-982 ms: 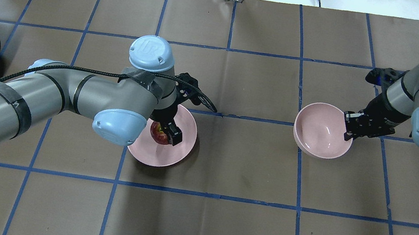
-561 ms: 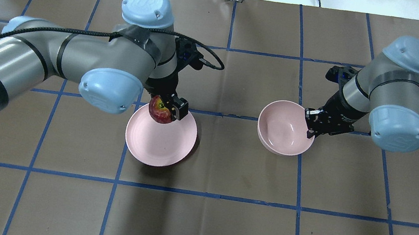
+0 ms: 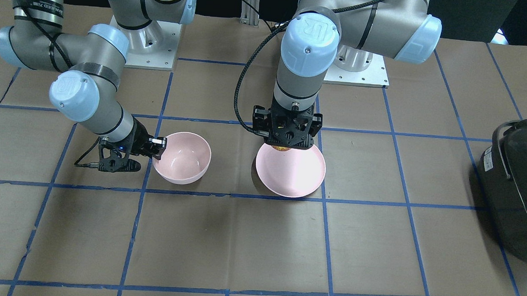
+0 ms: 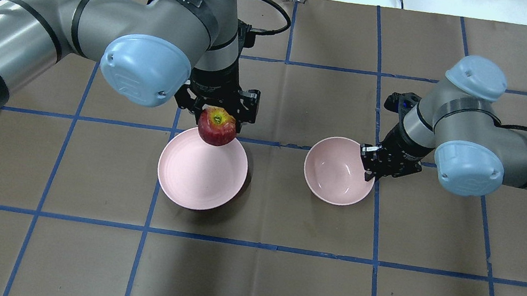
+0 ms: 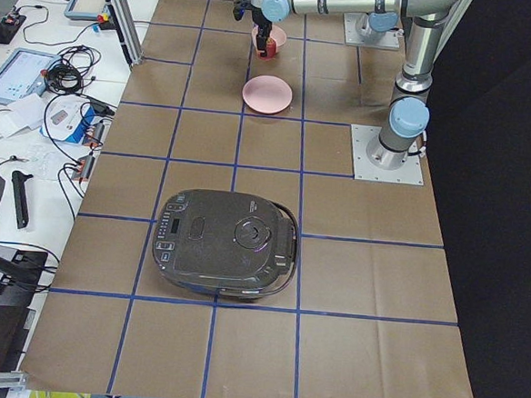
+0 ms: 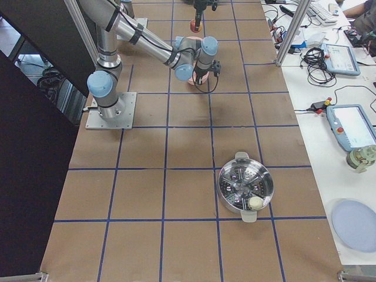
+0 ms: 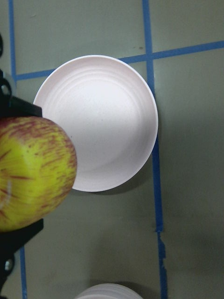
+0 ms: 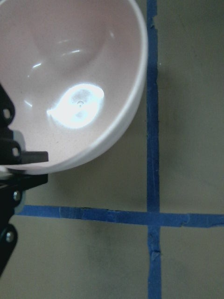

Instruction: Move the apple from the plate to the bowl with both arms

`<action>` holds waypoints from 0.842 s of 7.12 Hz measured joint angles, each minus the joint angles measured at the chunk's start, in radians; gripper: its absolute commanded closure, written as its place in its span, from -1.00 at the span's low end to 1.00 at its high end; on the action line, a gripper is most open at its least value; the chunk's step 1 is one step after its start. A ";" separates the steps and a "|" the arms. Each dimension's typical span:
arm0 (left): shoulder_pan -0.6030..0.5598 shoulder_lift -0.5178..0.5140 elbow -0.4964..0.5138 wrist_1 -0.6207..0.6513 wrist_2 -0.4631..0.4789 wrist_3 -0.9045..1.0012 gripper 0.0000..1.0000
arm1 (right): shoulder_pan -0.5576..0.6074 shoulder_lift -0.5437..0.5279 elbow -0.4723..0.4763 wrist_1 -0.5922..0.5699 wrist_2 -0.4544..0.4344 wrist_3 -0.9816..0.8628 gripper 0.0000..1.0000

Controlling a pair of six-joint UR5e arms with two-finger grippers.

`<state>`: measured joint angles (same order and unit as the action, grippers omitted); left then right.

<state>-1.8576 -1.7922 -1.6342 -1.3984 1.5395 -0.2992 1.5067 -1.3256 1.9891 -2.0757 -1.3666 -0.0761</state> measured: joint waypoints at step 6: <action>-0.206 -0.151 0.020 0.260 -0.080 -0.473 0.63 | -0.063 -0.161 -0.387 0.383 -0.230 -0.013 -1.00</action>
<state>-2.0635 -1.9432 -1.6141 -1.1381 1.4593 -0.7721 1.4437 -1.4867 1.6025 -1.6927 -1.5970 -0.0887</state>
